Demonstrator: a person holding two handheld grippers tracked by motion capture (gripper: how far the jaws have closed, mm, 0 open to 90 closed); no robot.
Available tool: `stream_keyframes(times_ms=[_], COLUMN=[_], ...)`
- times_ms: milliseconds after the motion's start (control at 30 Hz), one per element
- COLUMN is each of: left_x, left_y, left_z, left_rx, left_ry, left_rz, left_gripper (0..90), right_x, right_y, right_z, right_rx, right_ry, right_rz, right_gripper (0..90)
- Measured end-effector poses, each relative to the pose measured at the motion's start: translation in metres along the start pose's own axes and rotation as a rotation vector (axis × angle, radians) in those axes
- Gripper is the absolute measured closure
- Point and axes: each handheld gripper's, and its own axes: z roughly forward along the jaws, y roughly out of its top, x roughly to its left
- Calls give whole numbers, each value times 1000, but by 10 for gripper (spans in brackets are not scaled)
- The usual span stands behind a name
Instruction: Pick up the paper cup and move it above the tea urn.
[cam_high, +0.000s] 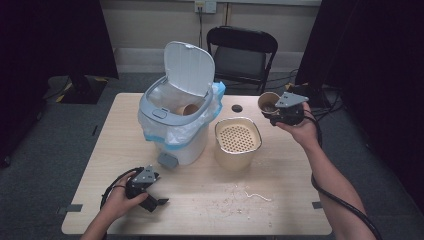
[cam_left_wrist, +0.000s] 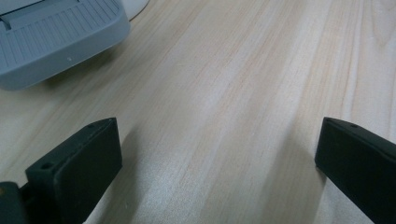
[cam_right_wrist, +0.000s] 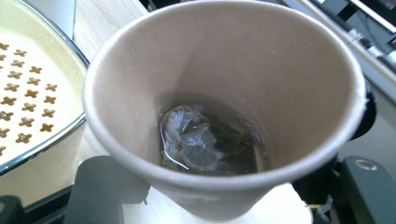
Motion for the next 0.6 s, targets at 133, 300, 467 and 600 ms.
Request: stream_keyframes(times_ms=[133,300,467,600], left_x=[0,0,0,0], left_y=[0,0,0,0], left_z=[0,0,0,0], left_rx=[-1,-1,-1,0], left_ry=[4,-1,-2,1], left_rz=[1,1,0,0], left_gripper=[0,0,0,0], right_x=[1,3,5,6], right_y=[6,13,21,27], right_z=[-2,-4,-7,-10], right_rx=[-3,-6,3,-2], right_ry=[-23,-59,-109,-108], right_rz=[-47,-122,-222,-245], right_gripper=[351,352,352,352])
